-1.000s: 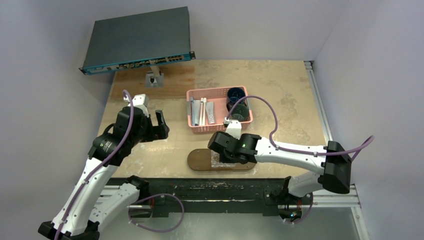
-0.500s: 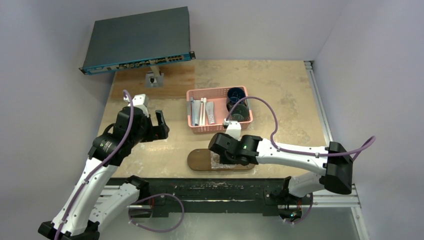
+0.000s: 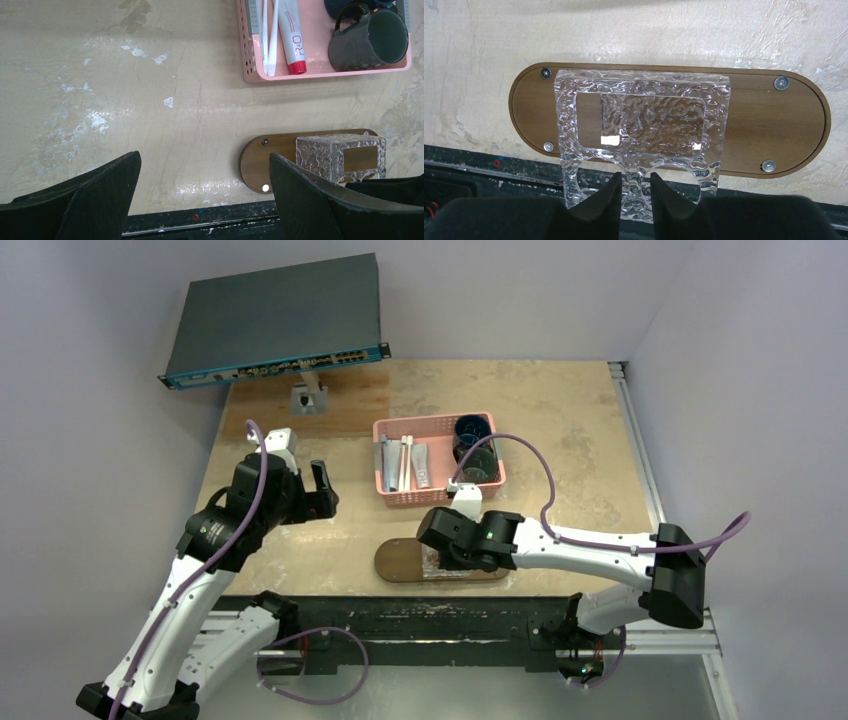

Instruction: Prepare toiletry sets of a toothbrush and toothpaste on the tray

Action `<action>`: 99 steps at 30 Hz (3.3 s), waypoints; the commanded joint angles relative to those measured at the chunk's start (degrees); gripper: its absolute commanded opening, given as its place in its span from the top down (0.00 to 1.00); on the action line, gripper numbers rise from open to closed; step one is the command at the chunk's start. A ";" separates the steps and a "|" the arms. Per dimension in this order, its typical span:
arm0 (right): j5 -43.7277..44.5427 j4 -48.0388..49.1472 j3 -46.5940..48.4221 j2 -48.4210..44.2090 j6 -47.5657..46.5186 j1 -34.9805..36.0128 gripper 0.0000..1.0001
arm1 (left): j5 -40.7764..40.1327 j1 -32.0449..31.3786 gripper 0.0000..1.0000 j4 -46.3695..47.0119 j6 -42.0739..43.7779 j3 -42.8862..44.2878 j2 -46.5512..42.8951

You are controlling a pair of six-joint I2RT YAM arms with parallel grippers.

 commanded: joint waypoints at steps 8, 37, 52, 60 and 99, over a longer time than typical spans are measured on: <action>3.37 -3.80 4.50 -1.26 1.23 0.67 0.66 | -0.49 0.04 0.00 1.03 -0.30 1.26 -0.13; 6.53 -1.77 19.92 -1.96 -26.15 -14.00 0.67 | -0.34 0.48 0.00 0.95 0.23 1.28 0.39; -6.44 7.12 24.15 11.00 -40.55 -28.81 0.64 | 3.84 0.48 0.00 2.46 1.90 0.80 1.86; -4.74 7.56 26.69 18.04 -37.61 -31.82 0.64 | 4.93 0.48 0.00 2.28 1.92 0.80 3.13; -11.09 13.13 27.52 31.46 -36.47 -35.28 0.92 | 8.10 2.24 0.00 2.70 1.81 0.73 4.09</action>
